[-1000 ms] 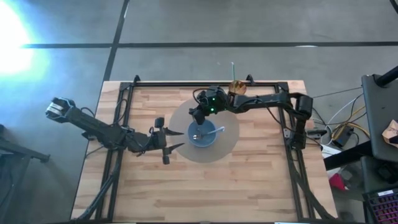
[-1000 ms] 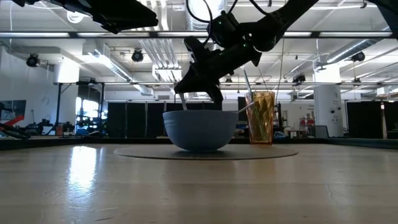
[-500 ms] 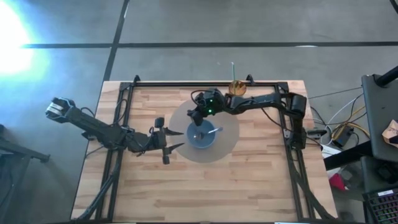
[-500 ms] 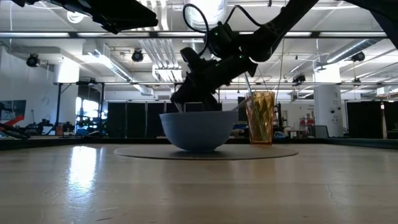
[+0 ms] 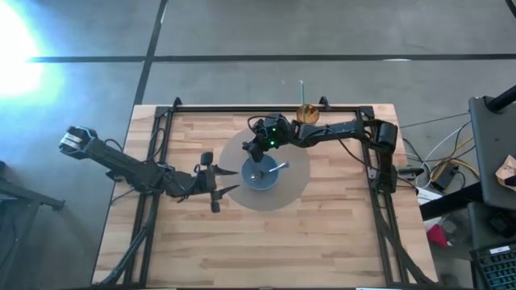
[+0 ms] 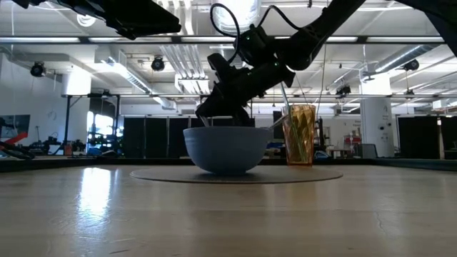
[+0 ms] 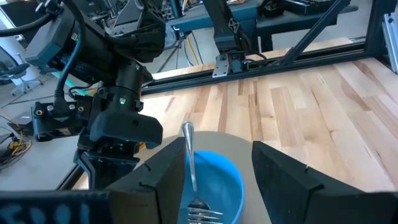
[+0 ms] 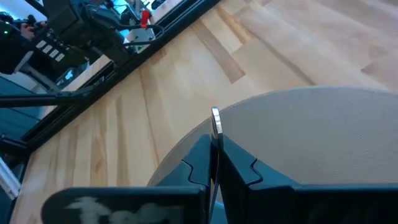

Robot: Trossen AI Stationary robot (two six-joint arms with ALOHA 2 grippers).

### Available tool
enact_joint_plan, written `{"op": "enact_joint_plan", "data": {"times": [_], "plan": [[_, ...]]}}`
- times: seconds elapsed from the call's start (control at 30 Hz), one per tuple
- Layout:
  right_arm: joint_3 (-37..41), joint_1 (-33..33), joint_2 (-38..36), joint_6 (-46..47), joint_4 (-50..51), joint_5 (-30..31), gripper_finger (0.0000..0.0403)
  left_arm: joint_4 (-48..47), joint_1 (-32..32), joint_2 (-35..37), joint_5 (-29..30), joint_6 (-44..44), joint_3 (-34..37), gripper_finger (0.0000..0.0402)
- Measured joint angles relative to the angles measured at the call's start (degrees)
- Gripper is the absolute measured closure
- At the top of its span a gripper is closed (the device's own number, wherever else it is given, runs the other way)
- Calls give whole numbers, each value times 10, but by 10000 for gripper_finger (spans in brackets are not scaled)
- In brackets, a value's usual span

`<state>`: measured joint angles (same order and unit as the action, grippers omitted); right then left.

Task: Pick & Place Utensil
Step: Put the fork into the bowl

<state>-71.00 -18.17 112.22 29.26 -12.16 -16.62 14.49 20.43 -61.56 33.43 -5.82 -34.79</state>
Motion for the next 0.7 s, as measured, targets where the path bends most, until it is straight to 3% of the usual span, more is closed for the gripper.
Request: {"op": "enact_joint_plan", "data": {"times": [0.7], "plan": [[0, -10, 1, -56, 41, 29, 389, 0, 0, 0, 0, 1, 0, 213]]}}
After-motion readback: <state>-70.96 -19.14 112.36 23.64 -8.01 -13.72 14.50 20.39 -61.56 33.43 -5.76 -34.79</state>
